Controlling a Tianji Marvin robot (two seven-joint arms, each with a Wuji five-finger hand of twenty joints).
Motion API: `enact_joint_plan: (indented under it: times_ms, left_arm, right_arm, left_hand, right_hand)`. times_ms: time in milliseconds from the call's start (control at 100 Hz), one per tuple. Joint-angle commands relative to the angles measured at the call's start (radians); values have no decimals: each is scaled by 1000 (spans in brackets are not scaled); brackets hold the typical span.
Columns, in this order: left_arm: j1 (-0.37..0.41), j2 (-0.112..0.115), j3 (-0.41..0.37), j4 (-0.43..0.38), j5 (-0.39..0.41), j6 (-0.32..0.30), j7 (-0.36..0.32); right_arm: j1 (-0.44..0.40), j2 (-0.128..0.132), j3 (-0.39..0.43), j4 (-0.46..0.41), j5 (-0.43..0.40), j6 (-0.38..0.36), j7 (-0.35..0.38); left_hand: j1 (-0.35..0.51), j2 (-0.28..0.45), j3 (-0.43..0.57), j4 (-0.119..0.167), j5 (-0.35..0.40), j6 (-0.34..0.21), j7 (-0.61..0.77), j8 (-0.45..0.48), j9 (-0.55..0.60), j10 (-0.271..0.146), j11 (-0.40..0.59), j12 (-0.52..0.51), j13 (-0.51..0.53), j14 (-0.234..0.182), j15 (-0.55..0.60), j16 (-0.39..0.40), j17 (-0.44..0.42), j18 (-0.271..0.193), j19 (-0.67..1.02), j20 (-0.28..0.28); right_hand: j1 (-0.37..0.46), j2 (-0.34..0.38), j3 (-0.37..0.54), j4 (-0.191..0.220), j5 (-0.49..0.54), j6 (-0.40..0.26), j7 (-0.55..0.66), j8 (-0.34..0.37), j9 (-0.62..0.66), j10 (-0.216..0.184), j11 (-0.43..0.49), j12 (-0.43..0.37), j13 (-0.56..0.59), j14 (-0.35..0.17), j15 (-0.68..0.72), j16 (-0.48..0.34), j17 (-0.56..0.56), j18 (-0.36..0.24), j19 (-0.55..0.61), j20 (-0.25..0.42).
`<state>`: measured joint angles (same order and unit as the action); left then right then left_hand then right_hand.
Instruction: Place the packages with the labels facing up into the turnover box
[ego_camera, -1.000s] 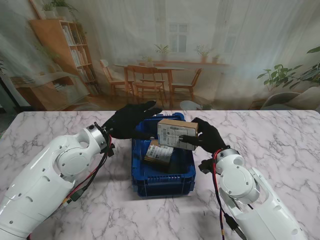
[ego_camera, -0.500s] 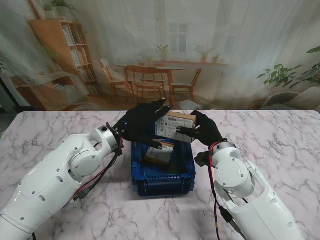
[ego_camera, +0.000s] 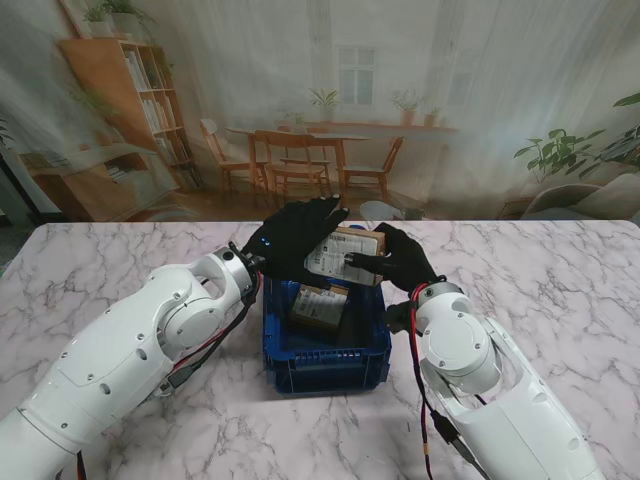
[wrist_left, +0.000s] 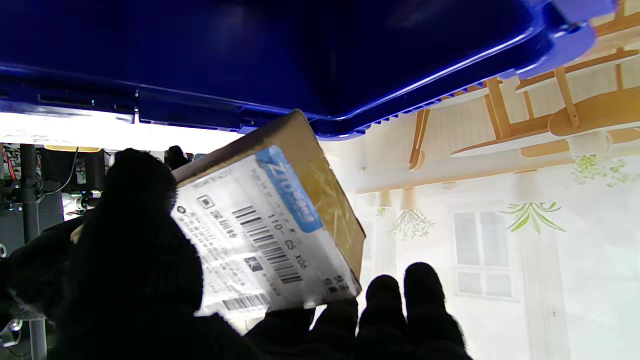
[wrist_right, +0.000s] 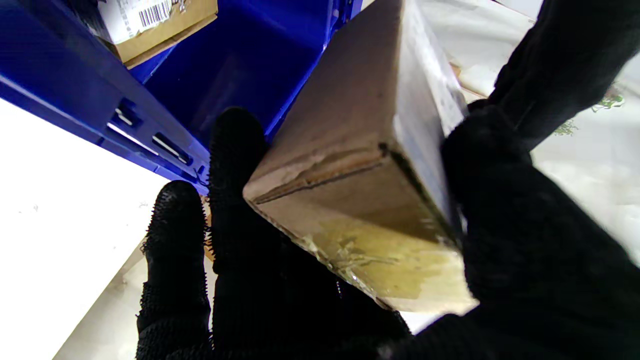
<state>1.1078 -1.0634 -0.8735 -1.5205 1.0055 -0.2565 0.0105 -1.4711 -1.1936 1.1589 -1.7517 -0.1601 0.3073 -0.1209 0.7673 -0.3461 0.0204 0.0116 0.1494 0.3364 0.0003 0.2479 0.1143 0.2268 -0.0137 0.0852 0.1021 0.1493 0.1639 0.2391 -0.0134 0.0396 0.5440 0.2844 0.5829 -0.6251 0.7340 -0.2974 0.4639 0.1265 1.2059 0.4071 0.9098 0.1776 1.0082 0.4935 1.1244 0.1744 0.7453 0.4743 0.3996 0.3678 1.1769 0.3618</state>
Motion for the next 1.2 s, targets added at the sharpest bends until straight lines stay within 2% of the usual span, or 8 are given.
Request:
enact_joint_plan:
  times_ms: [0, 440, 710, 770, 960, 1010, 1080, 1190]
  left_arm:
    - [-9, -7, 15, 9, -1, 3, -13]
    - [-26, -7, 51, -6, 27, 28, -14]
    - [-60, -7, 94, 25, 44, 41, -10]
    - [-65, -7, 101, 35, 47, 45, -6]
    - [-78, -10, 120, 59, 63, 64, 29]
    - [-79, -10, 122, 61, 68, 65, 32]
    - [-81, -7, 125, 64, 79, 65, 28]
    - [-84, -3, 129, 68, 106, 67, 34]
  right_arm:
    - [6, -9, -10, -3, 9, 9, 8]
    - [19, -17, -22, -5, 67, 44, 14]
    - [19, -17, -22, -11, 85, 59, 22]
    - [18, -16, -21, -16, 92, 67, 30]
    - [17, -16, -17, -21, 102, 74, 34]
    - [16, -17, -17, -22, 103, 76, 32]
    - [15, -19, -15, -22, 105, 79, 28]
    - [13, -20, -13, -26, 113, 88, 25]
  left_hand:
    - [31, -20, 23, 37, -16, -44, -13, -10, -28, -19, -1, 26, -16, -21, 31, 17, -13, -44, 23, 14]
    - [-30, -37, -5, 18, -12, -19, -15, -57, -29, 14, -3, 16, -2, -3, 50, 43, -2, -37, 48, 23]
    - [193, 19, 134, 118, -21, -3, 32, 151, 27, -43, 141, 303, 77, -14, 121, 160, 23, -53, 142, 64]
    - [172, 18, 213, 161, -25, -3, 43, 200, 34, -49, 168, 329, 85, -15, 131, 187, 25, -55, 153, 69]
    - [156, 23, 322, 180, -35, -10, 126, 387, 53, -46, 298, 447, 108, 16, 218, 323, 45, -32, 231, 107]
    - [142, 18, 310, 170, -43, -18, 114, 406, 48, -32, 295, 465, 86, 33, 237, 361, 32, -19, 253, 118]
    - [137, 4, 137, 83, -23, -22, 22, 292, 30, -4, 207, 454, 49, 52, 213, 369, 9, -13, 250, 113]
    - [99, -13, 30, 47, -17, -9, -6, 126, -2, 18, 125, 410, 18, 63, 181, 327, -5, -11, 240, 107]
  right_hand:
    - [253, 161, 194, 73, 6, -150, 65, -15, 94, -107, 144, 7, 39, -45, 65, -6, -13, -5, 22, 16]
    - [258, 163, 200, 72, 5, -129, 60, -24, 101, -103, 141, 5, 47, -40, 64, -11, -12, -2, 20, 15]
    - [261, 163, 206, 72, 4, -113, 56, -31, 104, -98, 138, 3, 52, -36, 62, -14, -12, 3, 17, 15]
    - [261, 163, 207, 72, 4, -111, 55, -32, 106, -98, 137, 2, 53, -35, 61, -15, -12, 4, 17, 14]
    - [262, 163, 211, 71, 3, -103, 52, -36, 107, -96, 136, 1, 55, -33, 59, -16, -10, 6, 16, 14]
    - [263, 162, 212, 71, 3, -100, 51, -37, 107, -96, 135, 1, 55, -32, 58, -17, -10, 6, 16, 14]
    - [263, 162, 213, 71, 2, -96, 50, -39, 108, -95, 136, 0, 57, -32, 58, -17, -10, 7, 15, 14]
    - [264, 161, 216, 71, 4, -91, 48, -42, 109, -94, 135, 0, 59, -31, 57, -18, -11, 12, 13, 12]
